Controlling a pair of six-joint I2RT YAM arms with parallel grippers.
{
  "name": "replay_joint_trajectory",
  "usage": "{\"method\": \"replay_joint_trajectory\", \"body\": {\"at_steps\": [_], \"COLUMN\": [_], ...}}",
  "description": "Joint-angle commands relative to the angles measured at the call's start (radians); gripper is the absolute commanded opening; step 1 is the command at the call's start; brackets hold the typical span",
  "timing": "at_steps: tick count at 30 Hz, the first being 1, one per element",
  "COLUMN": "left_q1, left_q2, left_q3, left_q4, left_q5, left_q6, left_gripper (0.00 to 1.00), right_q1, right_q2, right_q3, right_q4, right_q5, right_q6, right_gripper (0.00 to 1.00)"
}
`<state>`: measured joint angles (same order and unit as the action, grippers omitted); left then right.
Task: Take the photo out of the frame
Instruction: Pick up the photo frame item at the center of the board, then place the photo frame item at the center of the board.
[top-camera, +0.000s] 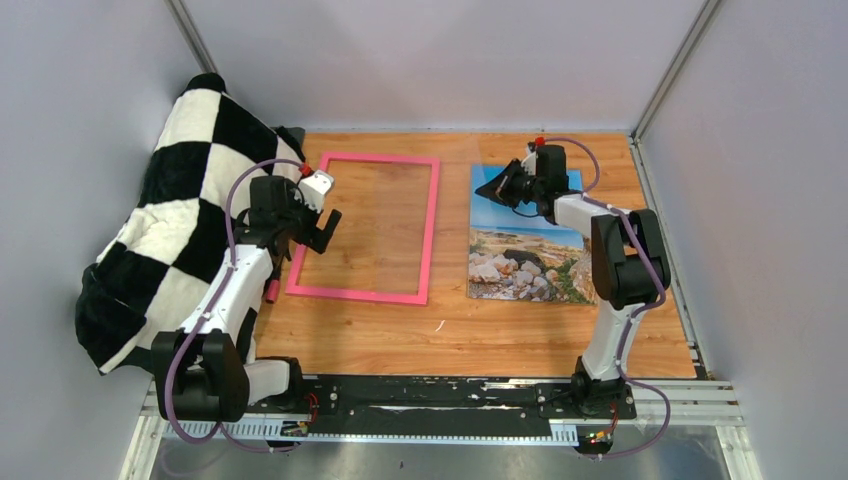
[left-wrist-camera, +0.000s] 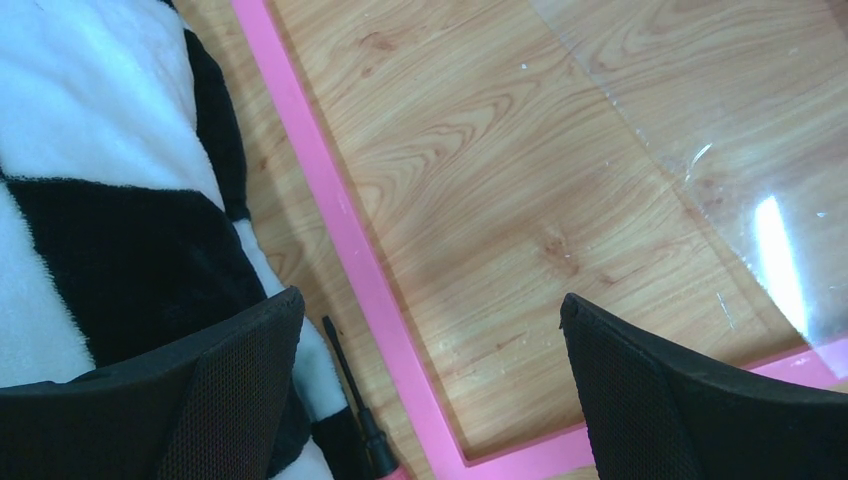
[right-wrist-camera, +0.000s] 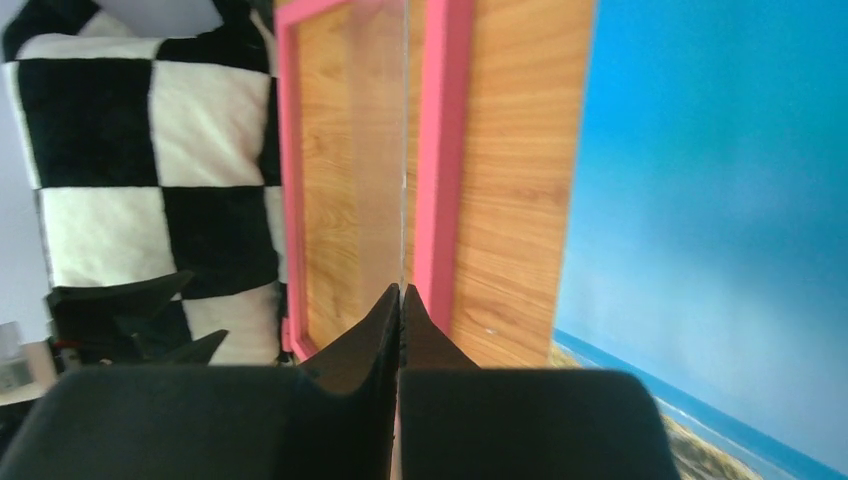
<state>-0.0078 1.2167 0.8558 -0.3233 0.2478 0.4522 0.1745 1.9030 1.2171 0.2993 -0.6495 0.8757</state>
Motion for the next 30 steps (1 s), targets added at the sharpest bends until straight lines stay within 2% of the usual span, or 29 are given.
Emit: {"method": "replay_joint_trajectory", "body": {"at_steps": [1,4,7,9,12,17,23,30], "left_q1": [0.005,0.005,0.005,0.005,0.005,0.005,0.005,0.005], "left_q2": [0.004,0.001,0.004,0.003,0.004,0.003,0.006,0.014], "left_q3": [-0.015,-0.017,-0.017,-0.018,-0.019,-0.021,-0.021,-0.02], "left_q4": [0.015,0.016,0.017,0.018,0.019,0.021,0.021,0.018], "left_q5": [0.019,0.025,0.027,0.029,0.032,0.034,0.041,0.05], "left_q6": [-0.002,-0.003,-0.004,-0.005,-0.006,-0.005,-0.003,-0.002], "left_gripper": [1.0,1.0,1.0,1.0,1.0,1.0,1.0,1.0], "right_q1": [0.042,0.054,0.062,0.07,0.082,0.098,0.152,0.206], "right_q2": [-0.02,-0.032,-0.044,-0.05,-0.047,-0.02,-0.024,0.054], "right_q3": [-0.074,-0.111,-0.136,-0.155,-0.174,-0.175,-0.199,-0.094], "right_q4": [0.04,0.032,0.015,0.011,0.014,0.02,0.01,-0.048], "right_q5": [0.076,0.063,0.044,0.035,0.008,-0.043,-0.004,0.0], "right_q6": [-0.028,-0.059,-0.091,-0.11,-0.122,-0.115,-0.125,-0.134], "right_gripper": [0.0,0.0,0.2,0.29,0.37,0.38,0.44,0.47]}}
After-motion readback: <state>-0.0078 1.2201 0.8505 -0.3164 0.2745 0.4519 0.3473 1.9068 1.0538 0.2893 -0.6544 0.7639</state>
